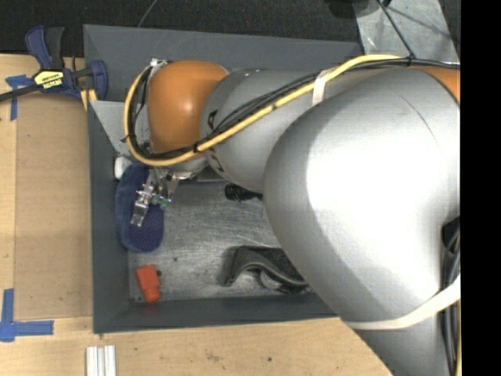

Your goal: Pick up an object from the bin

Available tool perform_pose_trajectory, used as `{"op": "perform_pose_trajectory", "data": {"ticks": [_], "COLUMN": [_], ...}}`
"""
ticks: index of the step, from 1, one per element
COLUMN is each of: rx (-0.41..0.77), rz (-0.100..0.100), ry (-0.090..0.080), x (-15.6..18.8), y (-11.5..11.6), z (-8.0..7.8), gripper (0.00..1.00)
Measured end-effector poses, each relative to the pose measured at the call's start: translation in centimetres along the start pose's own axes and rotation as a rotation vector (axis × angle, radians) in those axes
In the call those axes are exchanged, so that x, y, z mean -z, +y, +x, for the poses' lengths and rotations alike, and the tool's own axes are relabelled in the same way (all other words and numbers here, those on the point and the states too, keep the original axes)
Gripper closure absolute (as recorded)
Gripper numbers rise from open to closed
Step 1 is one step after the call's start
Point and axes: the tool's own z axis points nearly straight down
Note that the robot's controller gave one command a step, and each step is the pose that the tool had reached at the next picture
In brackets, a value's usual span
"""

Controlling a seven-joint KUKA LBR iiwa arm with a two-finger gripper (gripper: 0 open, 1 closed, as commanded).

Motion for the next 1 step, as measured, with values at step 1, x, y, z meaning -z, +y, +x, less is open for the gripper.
{"op": "perform_pose_trajectory", "data": {"ticks": [1], "rx": [0.000], "rz": [0.000], "ry": [-0.002], "x": [0.19], "y": [-0.02], "z": [-0.09], "gripper": [1.00]}}
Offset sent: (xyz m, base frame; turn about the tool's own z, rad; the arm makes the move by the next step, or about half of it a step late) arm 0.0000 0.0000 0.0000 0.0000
